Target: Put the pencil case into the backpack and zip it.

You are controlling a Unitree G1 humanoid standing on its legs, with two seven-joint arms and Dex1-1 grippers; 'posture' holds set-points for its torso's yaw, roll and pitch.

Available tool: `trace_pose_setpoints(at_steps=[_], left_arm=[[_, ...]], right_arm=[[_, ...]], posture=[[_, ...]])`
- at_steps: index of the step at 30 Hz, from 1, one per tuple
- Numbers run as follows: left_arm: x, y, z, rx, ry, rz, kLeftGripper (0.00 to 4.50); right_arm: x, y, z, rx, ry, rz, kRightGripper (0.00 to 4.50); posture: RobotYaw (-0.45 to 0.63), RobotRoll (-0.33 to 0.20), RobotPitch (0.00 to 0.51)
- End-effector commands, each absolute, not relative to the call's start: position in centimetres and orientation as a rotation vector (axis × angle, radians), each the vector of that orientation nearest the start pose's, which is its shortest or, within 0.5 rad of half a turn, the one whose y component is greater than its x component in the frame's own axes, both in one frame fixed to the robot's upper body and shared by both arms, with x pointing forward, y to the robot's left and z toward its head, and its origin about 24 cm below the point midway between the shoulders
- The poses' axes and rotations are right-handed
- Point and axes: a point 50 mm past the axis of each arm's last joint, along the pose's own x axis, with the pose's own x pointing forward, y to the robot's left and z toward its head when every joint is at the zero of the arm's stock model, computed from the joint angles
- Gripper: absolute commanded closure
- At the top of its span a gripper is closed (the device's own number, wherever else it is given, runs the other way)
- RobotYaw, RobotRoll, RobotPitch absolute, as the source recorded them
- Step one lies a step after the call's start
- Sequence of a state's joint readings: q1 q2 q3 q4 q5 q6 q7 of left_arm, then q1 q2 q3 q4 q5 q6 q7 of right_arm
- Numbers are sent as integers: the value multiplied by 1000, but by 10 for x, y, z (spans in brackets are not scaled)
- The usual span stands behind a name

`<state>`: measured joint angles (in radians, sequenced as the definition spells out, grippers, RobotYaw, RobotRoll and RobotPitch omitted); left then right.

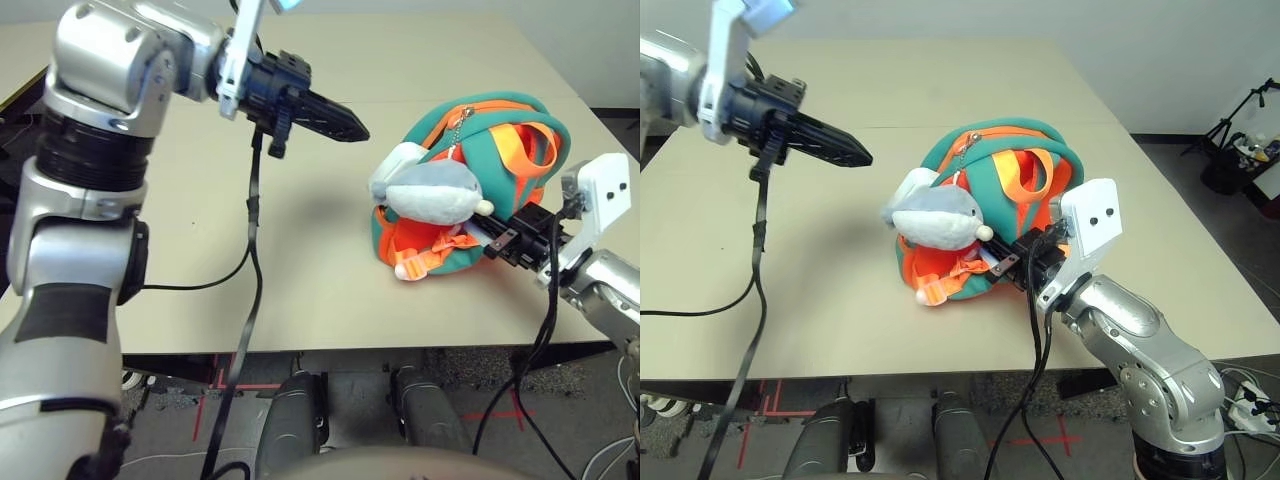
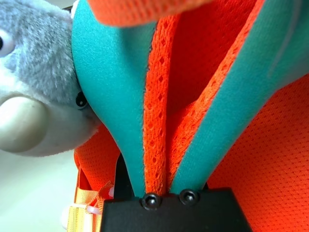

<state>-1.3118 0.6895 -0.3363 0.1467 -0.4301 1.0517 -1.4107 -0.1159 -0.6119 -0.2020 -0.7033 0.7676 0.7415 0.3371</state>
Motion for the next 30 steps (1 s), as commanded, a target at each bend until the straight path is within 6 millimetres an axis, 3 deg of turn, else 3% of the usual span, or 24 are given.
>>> trace_pose_setpoints(at_steps=[1,30], left_arm=[[320,109,299,441,378,-1418,4500],[329,95,266,407,444,-1437,4500]], right_arm=[[222,-173,188,-62,-39,665,4369],[220,-171,189,-49,-51,646,4369]], posture=[[-177,0,95],[-217,0,115]])
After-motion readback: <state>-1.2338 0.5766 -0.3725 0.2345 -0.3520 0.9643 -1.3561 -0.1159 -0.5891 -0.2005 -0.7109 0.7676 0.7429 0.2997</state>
